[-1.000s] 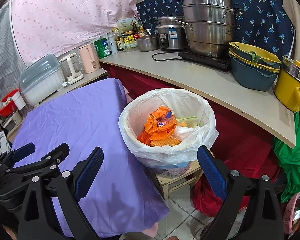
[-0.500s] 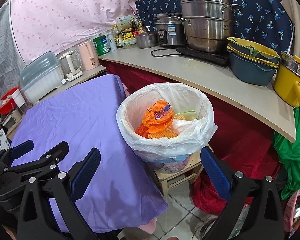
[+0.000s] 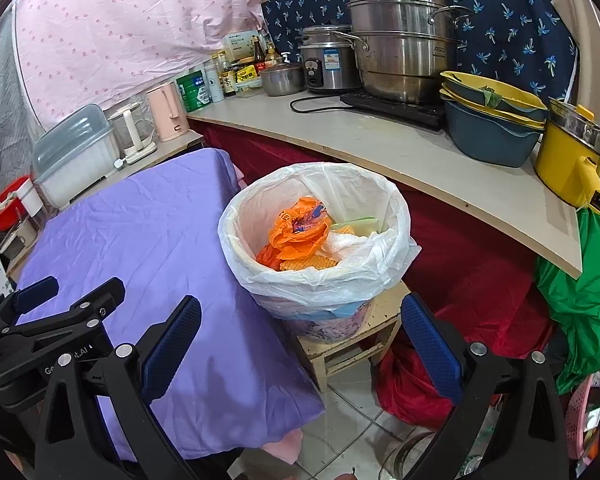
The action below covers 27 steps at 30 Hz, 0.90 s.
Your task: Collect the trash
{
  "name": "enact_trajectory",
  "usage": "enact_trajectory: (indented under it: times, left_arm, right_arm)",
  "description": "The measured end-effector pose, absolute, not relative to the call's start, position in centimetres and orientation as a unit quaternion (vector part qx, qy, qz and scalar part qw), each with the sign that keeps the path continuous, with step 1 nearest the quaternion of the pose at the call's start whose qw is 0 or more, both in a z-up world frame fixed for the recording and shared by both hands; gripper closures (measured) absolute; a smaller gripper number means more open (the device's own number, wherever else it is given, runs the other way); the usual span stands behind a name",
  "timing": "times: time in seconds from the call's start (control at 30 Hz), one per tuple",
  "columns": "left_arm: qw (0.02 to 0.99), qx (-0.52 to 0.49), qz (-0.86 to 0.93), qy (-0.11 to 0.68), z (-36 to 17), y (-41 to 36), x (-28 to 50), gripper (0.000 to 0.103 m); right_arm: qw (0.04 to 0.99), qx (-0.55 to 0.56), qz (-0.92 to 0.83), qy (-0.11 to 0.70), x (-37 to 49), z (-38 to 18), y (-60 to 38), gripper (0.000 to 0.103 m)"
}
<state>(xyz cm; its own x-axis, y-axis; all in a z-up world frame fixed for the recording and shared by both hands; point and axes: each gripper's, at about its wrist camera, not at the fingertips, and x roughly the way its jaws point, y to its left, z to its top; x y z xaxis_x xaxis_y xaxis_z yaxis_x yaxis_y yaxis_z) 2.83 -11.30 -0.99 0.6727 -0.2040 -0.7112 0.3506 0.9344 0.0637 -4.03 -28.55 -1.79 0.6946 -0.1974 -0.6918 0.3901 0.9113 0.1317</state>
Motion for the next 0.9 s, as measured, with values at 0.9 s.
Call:
enact_trajectory:
  times: [0.9]
  left_arm:
    - [0.908,0.097,-0.145,0.38,-1.6,-11.2,2.4,0.012]
  right_arm:
    - [0.908,0.13,-0.158,0.366,-4.4,-3.0,-27.9,0.007]
